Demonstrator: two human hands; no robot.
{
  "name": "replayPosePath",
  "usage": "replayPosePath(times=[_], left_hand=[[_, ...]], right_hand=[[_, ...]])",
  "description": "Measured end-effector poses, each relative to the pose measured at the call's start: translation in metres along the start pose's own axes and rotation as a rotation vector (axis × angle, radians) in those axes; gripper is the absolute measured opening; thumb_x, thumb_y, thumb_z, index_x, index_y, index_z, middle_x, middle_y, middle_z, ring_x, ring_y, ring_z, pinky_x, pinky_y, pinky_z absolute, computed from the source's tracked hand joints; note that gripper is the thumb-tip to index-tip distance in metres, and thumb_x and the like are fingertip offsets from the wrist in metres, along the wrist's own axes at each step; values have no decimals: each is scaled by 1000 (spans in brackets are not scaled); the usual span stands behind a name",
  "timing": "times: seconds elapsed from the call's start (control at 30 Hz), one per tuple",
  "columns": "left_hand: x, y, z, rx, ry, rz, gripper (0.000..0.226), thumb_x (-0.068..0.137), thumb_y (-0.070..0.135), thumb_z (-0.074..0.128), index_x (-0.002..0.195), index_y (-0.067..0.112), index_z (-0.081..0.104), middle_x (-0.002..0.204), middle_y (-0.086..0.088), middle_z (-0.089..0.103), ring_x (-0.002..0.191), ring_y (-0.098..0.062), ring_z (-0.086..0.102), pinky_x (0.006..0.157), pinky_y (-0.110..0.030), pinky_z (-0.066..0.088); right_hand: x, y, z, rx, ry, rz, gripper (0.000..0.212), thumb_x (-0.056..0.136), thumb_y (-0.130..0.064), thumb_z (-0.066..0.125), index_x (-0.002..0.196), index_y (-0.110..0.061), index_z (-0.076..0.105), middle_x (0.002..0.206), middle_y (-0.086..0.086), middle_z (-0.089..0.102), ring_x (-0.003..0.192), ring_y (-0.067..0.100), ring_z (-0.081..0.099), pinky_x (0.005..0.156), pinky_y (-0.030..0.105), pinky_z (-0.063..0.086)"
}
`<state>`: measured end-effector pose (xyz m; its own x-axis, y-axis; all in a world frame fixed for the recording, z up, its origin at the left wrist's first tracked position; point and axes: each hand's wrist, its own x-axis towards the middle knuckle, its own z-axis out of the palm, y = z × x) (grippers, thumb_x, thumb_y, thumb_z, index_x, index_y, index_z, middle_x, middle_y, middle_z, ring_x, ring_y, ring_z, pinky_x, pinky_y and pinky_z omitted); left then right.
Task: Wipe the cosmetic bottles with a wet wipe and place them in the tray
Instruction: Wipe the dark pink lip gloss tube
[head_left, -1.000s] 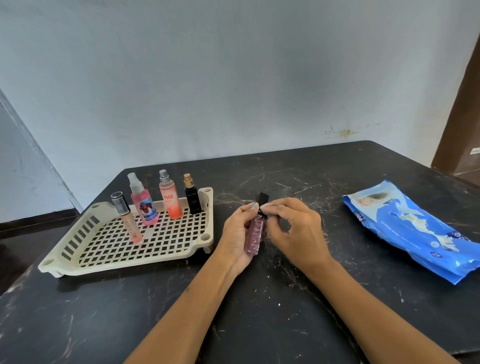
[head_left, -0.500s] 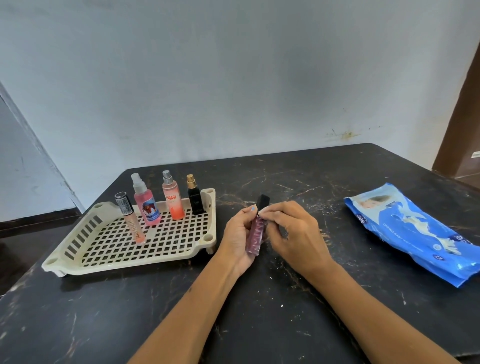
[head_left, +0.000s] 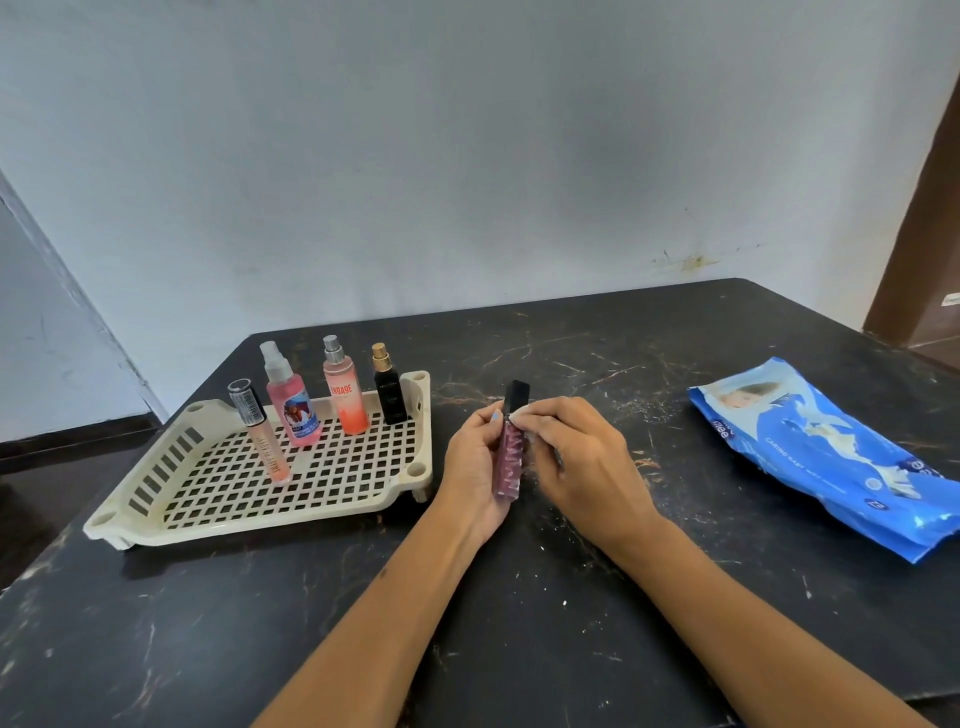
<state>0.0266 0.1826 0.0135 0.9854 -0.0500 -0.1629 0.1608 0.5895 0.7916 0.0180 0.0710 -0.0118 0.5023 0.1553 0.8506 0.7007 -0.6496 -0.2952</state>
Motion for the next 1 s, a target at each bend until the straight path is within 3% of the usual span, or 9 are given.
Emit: replayPosePath(times=[0.1,0.47,0.63,0.87,1.0], left_hand=[[2,-1,-1,9,18,14,24,98,5,37,113,4,55,91,-14,62,76,-20,62,63,-29,52],[-1,-5,2,144,-18,57,30,97,9,34,88,5,63,77,-8,63,69,-14,61,65,-25,49],[-2,-4,3,147,-15,55,31,100,13,33,89,5,61,76,-8,64,67,-14,62,60,-25,51],[-2,-4,2,144,-38,75,28,100,16,36,90,6,60,77,-8,64,66,-13,63,55,-24,52],[-2,-4,2,102,-59,33,26,98,19,39,97,4,60,81,-9,64,71,-14,63,59,-24,53]], right_hand=[[0,-1,0,-8,-3,8,19,83,-3,56,91,-2,73,91,5,68,83,21,64,68,33,55],[1,0,2,-2,22,55,30,88,-13,45,95,-1,72,96,6,68,86,22,64,69,33,55],[-1,1,2,10,11,64,19,81,-2,59,94,-4,73,94,4,68,84,21,65,68,35,57],[-1,1,3,46,1,70,21,84,-4,59,99,-4,73,98,4,68,88,18,65,73,33,56],[0,1,4,42,33,101,21,83,-3,59,99,-2,72,99,5,68,89,20,65,73,35,57]])
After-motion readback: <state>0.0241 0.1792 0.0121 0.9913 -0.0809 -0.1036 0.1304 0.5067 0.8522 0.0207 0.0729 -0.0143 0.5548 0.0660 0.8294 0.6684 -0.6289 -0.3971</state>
